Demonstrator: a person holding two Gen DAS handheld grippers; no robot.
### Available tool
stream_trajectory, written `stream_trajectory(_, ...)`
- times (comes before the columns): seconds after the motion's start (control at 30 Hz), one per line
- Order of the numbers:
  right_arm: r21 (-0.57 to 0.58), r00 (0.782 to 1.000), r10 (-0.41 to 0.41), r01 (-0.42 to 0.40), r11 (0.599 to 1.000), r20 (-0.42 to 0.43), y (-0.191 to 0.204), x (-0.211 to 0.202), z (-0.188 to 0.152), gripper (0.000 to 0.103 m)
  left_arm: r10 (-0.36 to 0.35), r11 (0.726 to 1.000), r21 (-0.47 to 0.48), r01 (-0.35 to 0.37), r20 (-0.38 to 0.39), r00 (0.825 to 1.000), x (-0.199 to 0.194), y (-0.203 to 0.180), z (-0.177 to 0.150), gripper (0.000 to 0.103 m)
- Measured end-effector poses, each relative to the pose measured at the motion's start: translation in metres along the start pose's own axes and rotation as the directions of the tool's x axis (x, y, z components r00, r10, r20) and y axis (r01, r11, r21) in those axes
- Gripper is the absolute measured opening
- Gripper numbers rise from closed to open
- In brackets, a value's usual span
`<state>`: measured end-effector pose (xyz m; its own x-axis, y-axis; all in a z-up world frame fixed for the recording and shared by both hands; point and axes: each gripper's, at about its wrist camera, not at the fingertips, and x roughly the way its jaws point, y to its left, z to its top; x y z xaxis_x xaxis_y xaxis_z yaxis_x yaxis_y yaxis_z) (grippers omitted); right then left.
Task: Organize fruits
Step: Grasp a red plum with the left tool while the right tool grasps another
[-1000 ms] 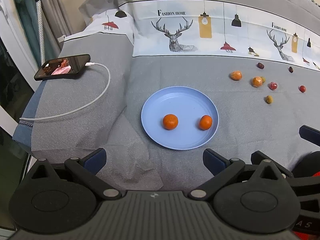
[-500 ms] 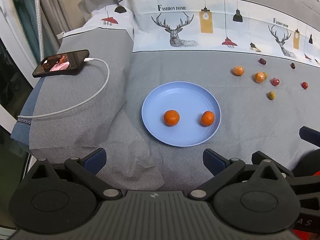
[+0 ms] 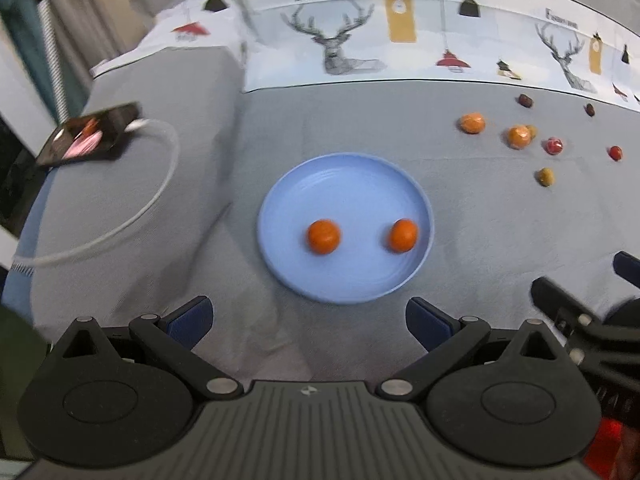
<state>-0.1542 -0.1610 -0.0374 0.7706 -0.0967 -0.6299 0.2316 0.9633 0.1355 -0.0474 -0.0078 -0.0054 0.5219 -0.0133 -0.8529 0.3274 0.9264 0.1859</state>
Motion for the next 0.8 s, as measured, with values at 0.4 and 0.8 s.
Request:
stream_trajectory(0.4, 0.269, 0.921, -0.385, 0.357, 0.894, 0.056, -0.185, 0.057, 0.036, 0.102, -0.195, 0.976, 0.103, 0.194, -0.003, 0.981, 0.058, -0.132, 0.097, 0.103)
stream_trajectory(0.8, 0.339, 0.895, -0.446, 0.426, 0.839, -0.019, -0.37, 0.181, 0.051, 0.102, -0.292, 0.951, 0.061, 0.304, -0.152, 0.944, 0.177, -0.316, 0.191, 0.103)
